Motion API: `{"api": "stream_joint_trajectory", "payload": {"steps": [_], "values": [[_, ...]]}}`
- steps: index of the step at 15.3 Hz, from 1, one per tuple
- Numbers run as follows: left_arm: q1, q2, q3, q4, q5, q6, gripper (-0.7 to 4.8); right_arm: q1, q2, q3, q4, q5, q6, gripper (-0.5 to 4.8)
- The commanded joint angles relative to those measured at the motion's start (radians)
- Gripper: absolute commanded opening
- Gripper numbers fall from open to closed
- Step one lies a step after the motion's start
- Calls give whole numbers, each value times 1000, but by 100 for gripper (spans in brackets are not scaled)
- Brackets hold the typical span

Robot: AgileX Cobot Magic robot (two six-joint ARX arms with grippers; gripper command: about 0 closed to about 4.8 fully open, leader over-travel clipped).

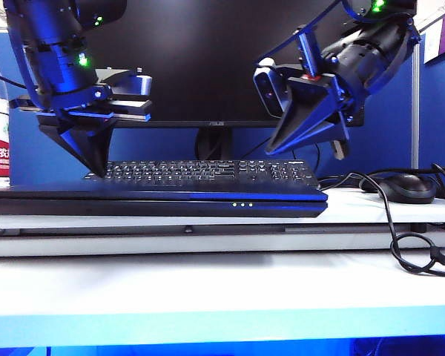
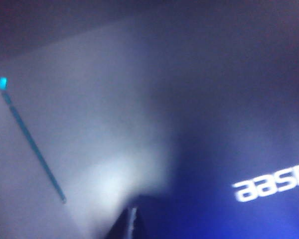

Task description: Close the lid of the black laptop.

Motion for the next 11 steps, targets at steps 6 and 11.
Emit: {"api": "stream_joint_trajectory", "payload": {"steps": [6, 11], "values": [[-2, -422, -1, 111, 110, -80, -5, 1, -296, 4, 140, -11, -9, -2], [-3, -790, -93, 137, 110, -127, -5, 1, -584, 4, 161, 7, 2, -4]]}}
